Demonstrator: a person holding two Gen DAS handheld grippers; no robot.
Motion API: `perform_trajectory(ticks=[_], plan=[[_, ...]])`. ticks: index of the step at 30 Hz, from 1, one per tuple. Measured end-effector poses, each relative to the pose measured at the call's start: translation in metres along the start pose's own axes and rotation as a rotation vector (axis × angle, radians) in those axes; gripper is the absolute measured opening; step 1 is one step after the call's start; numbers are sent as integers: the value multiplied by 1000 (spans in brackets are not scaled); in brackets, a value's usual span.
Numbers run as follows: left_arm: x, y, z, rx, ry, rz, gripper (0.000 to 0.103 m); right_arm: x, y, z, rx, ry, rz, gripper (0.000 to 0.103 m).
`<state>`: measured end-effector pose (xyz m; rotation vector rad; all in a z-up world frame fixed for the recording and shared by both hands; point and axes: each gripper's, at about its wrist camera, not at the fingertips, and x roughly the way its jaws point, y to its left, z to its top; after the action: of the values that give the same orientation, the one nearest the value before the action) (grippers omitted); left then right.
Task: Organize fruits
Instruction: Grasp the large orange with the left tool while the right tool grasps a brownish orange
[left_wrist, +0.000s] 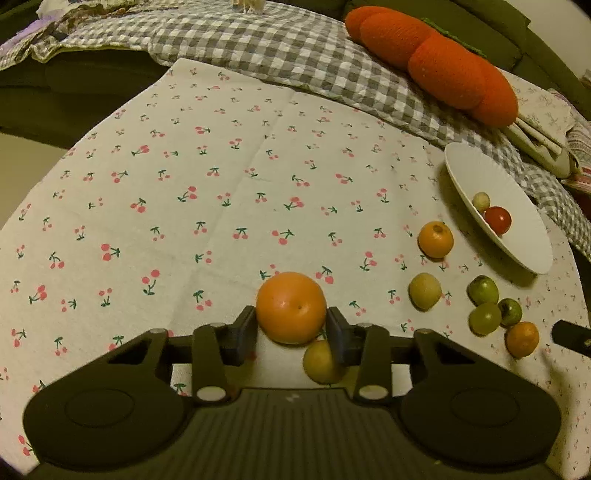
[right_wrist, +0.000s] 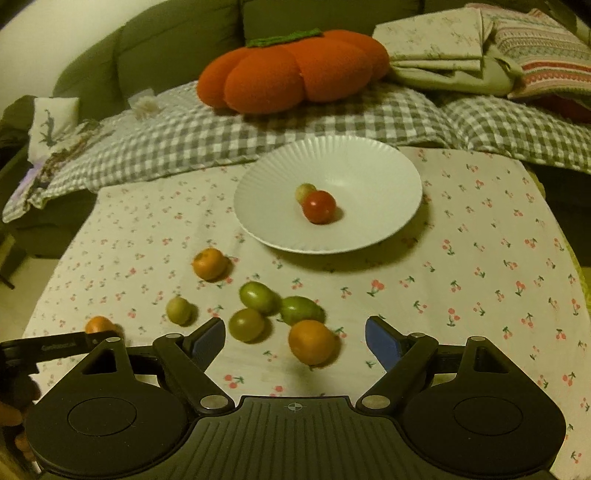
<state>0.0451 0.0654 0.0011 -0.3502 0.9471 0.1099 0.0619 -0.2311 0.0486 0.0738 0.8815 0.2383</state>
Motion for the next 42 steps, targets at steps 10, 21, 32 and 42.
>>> perform_trajectory(ticks=[10,21,32,42], plan=[[-3,-3,2,-6,-13,-10,39,37,-15,-5,48,99,-44,82],[-9,-6,5,-2,-28,-43,39,58,-19,-8,23,132,-91,80],[-13,-9,6,-1,-42,-56,39,52,-12,-5,-1,95,-29,31],[-19,-14,7,31,-75,-54,38,35,-9,-1,27,63,10,30]])
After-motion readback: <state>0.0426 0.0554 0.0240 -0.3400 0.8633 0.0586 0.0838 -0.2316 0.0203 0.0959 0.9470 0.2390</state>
